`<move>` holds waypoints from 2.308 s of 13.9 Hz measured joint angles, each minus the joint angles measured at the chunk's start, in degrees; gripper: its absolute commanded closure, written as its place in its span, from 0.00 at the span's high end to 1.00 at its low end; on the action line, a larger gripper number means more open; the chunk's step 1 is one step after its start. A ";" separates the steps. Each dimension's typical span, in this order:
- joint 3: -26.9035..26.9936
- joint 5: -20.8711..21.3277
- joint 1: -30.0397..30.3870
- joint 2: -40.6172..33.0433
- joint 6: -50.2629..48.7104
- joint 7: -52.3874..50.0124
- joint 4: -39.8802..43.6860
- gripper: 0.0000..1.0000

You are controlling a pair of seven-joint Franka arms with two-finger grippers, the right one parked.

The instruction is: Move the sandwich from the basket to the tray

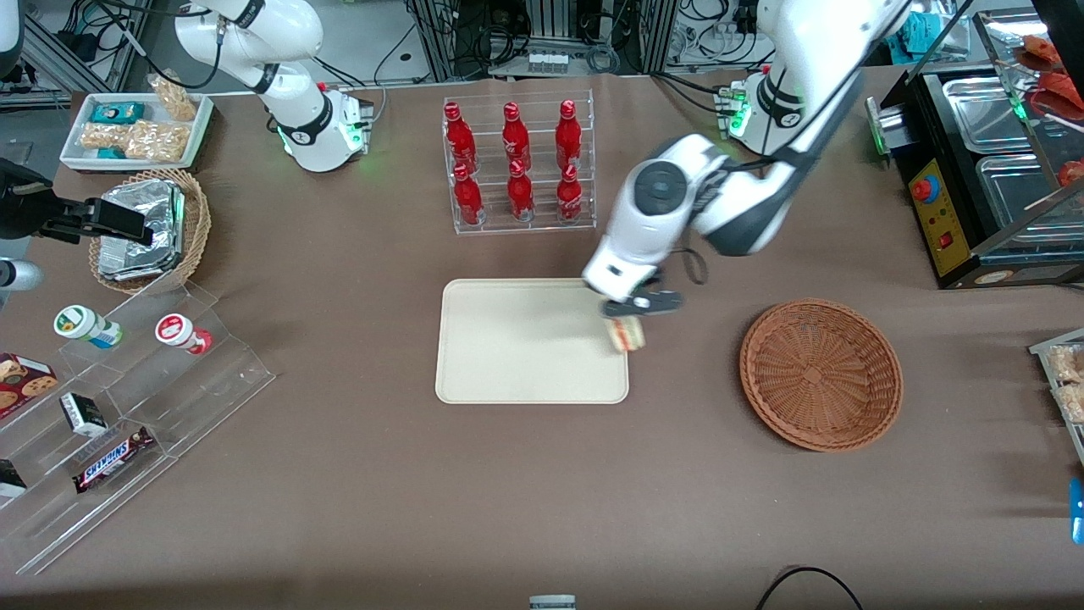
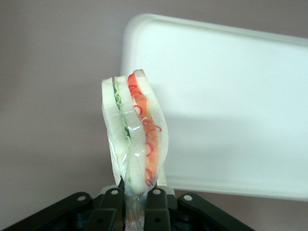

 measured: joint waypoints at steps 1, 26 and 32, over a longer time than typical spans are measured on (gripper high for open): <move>0.01 0.98 -2.17 2.49 0.19 -0.17 2.49 0.20; 2.31 3.20 -7.80 10.95 -8.74 -1.95 16.82 1.00; 2.36 3.04 -1.04 0.77 -23.38 -1.94 16.66 1.00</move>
